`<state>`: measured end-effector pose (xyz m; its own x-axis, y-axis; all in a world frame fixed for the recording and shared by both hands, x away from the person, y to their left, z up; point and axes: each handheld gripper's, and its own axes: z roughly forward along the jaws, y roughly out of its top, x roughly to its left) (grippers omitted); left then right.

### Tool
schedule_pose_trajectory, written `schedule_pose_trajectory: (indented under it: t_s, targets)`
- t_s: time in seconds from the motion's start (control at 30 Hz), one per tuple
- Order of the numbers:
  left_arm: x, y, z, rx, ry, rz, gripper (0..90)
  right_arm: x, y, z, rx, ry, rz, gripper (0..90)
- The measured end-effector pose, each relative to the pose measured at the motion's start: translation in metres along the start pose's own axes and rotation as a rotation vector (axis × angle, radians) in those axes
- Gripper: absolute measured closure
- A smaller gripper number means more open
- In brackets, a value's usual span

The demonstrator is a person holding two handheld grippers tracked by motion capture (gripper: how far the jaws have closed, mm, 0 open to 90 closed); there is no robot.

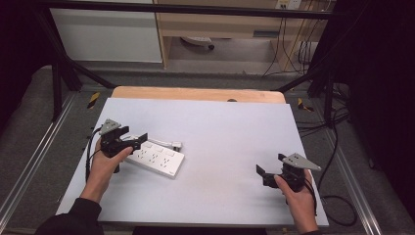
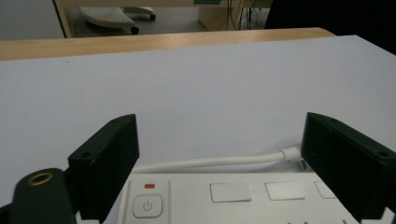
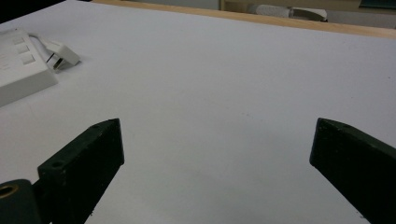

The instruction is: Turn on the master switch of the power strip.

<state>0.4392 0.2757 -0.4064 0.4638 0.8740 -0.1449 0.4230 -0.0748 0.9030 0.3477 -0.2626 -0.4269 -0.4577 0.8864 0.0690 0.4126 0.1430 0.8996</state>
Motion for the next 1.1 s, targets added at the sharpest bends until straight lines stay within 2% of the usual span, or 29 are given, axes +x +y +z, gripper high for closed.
schedule_pose_trajectory:
  t_s: [0.17,0.27,0.53,1.1]
  targets:
    - [-0.004,0.002,-0.007,-0.028,-0.004,-0.006,10.7,-0.001,0.000,-0.002,-0.003,-0.004,0.005,3.3]
    - [-0.008,0.003,-0.011,-0.045,-0.012,0.006,10.6,-0.001,0.000,-0.001,-0.003,-0.002,0.002,3.3]
    - [-0.015,0.009,-0.024,-0.067,-0.032,-0.006,9.2,-0.001,0.000,-0.002,-0.004,-0.005,0.002,2.9]
    - [-0.027,0.007,-0.047,-0.080,-0.047,0.008,8.0,-0.001,0.001,-0.003,-0.011,-0.006,-0.005,2.8]
